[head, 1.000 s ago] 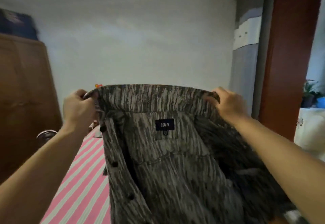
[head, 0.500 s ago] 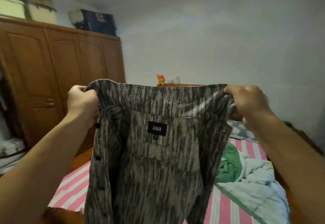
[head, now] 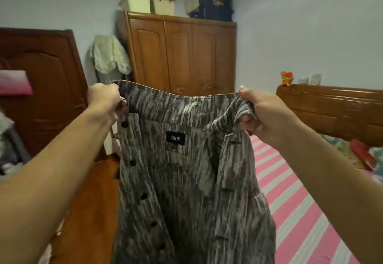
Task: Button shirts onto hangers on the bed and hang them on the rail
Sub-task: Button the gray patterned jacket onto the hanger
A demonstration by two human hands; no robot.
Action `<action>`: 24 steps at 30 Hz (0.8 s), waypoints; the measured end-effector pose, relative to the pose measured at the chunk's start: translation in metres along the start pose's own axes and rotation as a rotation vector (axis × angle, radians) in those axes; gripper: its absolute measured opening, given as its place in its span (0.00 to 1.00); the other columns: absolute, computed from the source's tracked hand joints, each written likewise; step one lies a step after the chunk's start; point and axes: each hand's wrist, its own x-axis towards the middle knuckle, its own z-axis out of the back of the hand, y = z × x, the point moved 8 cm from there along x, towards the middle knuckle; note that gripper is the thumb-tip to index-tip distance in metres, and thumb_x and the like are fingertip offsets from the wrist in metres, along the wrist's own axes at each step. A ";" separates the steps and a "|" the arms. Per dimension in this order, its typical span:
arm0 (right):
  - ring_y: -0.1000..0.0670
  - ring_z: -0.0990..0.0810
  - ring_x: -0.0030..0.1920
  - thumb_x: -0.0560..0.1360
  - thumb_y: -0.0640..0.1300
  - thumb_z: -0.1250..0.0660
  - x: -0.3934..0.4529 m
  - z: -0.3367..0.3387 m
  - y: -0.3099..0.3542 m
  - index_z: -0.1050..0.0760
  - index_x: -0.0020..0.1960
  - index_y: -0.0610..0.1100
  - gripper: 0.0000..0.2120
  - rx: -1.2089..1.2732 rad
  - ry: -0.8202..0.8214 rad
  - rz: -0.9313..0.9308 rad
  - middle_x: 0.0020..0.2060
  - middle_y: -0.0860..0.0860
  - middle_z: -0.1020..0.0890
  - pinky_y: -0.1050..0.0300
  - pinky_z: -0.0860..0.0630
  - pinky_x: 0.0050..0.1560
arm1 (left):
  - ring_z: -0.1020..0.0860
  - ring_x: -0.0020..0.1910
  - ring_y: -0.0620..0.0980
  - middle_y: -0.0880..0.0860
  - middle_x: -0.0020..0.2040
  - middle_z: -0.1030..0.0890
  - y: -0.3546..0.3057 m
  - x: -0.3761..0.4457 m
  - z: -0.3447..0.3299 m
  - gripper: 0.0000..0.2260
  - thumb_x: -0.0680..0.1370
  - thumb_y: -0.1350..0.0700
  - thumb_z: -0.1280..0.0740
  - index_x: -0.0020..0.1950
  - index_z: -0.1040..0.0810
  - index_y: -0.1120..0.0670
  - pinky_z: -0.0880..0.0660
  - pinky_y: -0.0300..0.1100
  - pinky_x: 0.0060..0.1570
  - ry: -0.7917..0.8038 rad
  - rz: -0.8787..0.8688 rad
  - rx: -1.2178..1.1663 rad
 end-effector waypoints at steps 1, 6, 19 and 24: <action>0.54 0.30 0.21 0.84 0.46 0.39 0.010 -0.013 -0.004 0.29 0.44 0.44 0.11 -0.066 0.000 0.015 0.27 0.47 0.28 0.61 0.30 0.23 | 0.31 0.17 0.47 0.56 0.30 0.33 0.000 0.008 0.001 0.10 0.80 0.64 0.41 0.41 0.32 0.53 0.35 0.33 0.21 0.020 -0.015 0.004; 0.53 0.25 0.22 0.84 0.48 0.38 0.066 -0.029 -0.082 0.26 0.47 0.44 0.10 -0.263 -0.240 -0.052 0.33 0.44 0.25 0.60 0.25 0.28 | 0.23 0.26 0.55 0.57 0.27 0.26 0.076 0.048 -0.019 0.05 0.78 0.61 0.34 0.42 0.26 0.57 0.30 0.43 0.32 0.306 0.053 0.220; 0.43 0.28 0.37 0.78 0.44 0.30 0.047 0.081 -0.296 0.26 0.49 0.24 0.20 -0.405 -0.572 -0.371 0.38 0.41 0.29 0.56 0.25 0.25 | 0.23 0.37 0.56 0.58 0.38 0.22 0.317 0.064 -0.084 0.15 0.80 0.52 0.30 0.41 0.23 0.62 0.21 0.50 0.42 0.654 0.289 0.579; 0.44 0.28 0.38 0.76 0.43 0.29 0.098 0.153 -0.301 0.23 0.47 0.29 0.15 -0.278 -0.727 -0.329 0.40 0.42 0.30 0.60 0.28 0.24 | 0.20 0.45 0.58 0.58 0.46 0.21 0.335 0.090 -0.179 0.08 0.80 0.55 0.30 0.40 0.21 0.54 0.20 0.49 0.34 0.599 0.374 0.382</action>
